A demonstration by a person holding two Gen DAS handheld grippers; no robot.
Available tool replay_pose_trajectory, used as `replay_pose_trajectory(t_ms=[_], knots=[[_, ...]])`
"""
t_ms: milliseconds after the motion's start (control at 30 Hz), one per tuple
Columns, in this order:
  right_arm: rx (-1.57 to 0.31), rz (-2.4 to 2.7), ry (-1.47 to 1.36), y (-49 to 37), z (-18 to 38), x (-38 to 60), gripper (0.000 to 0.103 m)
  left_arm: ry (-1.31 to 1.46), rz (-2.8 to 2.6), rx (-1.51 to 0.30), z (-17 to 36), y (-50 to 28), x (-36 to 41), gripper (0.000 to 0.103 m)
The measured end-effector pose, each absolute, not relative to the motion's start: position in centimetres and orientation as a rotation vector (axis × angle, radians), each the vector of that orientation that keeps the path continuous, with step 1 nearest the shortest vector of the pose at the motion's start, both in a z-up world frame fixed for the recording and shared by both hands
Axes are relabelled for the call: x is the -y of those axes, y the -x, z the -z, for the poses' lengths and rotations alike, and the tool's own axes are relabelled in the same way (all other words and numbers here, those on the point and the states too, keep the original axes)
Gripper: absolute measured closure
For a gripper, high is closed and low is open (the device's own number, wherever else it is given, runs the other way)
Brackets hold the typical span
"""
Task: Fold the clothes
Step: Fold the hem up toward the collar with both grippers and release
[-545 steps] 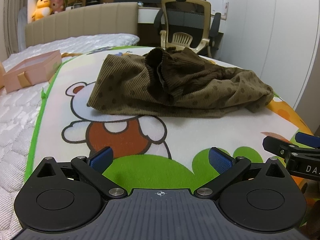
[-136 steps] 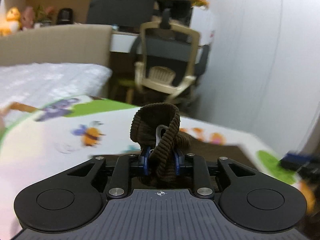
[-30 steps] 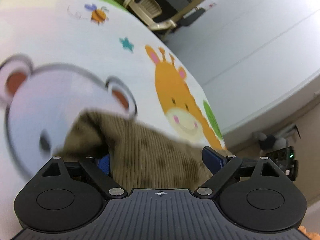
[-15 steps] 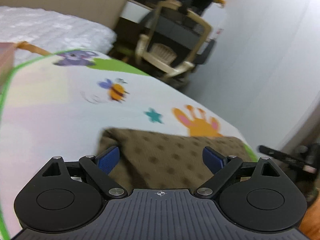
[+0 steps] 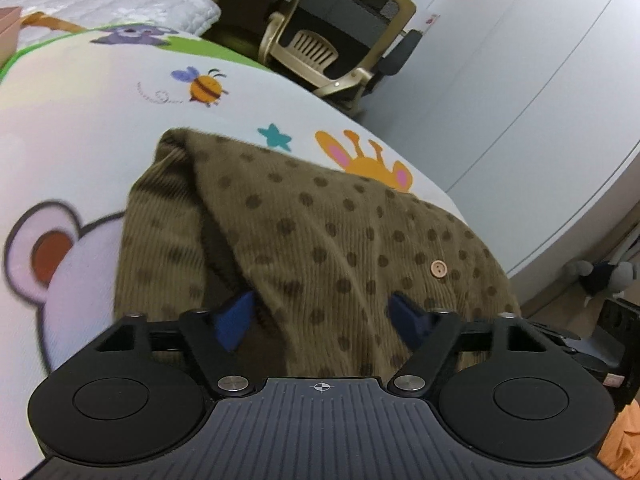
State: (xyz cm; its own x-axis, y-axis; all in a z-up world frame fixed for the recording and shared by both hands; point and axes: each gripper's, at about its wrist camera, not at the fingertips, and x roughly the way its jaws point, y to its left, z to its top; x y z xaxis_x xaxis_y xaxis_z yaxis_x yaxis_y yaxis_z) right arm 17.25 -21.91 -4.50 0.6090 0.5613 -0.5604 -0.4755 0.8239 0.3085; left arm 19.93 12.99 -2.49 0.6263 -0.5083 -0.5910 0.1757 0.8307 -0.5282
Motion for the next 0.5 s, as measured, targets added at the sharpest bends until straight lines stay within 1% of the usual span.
replay_pose_trajectory(t_ms=[100, 133, 167, 200, 233, 267, 300, 367, 400, 433, 467, 500], knots=[[-0.719, -0.577, -0.096, -16.2, 4.9, 23.5, 0.078, 0.436, 0.419, -0.819, 2.2, -18.5, -13.1, 0.031], [-0.723, -0.574, -0.077, -16.0, 4.9, 23.7, 0.076, 0.413, 0.419, -0.804, 1.7, -17.9, -13.0, 0.031], [-0.718, -0.571, -0.066, -15.9, 4.8, 23.7, 0.070, 0.390, 0.419, -0.788, 1.2, -17.4, -12.9, 0.031], [-0.708, -0.566, -0.058, -15.5, 4.6, 24.0, 0.067, 0.364, 0.422, -0.758, 0.6, -16.9, -12.7, 0.027], [-0.696, -0.560, -0.058, -15.2, 4.2, 24.3, 0.062, 0.344, 0.429, -0.722, -0.2, -16.6, -12.3, 0.021], [-0.681, -0.550, -0.061, -14.9, 3.9, 24.5, 0.055, 0.336, 0.438, -0.695, -0.7, -16.4, -12.1, 0.018], [-0.664, -0.541, -0.064, -14.6, 3.6, 24.8, 0.051, 0.331, 0.449, -0.674, -1.1, -16.4, -11.7, 0.013], [-0.616, -0.523, -0.064, -14.3, 2.8, 25.1, 0.032, 0.311, 0.436, -0.648, -1.2, -16.6, -10.9, 0.011], [-0.594, -0.520, -0.065, -14.1, 2.4, 25.0, 0.027, 0.295, 0.414, -0.641, -1.0, -16.8, -10.4, 0.010], [-0.577, -0.522, -0.070, -14.0, 2.0, 24.8, 0.018, 0.273, 0.385, -0.644, -0.6, -17.0, -10.0, 0.010], [-0.562, -0.528, -0.077, -14.0, 1.7, 24.6, 0.012, 0.257, 0.359, -0.656, -0.1, -17.4, -9.7, 0.010], [-0.551, -0.539, -0.087, -14.2, 1.4, 24.3, 0.009, 0.241, 0.332, -0.668, 0.5, -17.7, -9.4, 0.010]])
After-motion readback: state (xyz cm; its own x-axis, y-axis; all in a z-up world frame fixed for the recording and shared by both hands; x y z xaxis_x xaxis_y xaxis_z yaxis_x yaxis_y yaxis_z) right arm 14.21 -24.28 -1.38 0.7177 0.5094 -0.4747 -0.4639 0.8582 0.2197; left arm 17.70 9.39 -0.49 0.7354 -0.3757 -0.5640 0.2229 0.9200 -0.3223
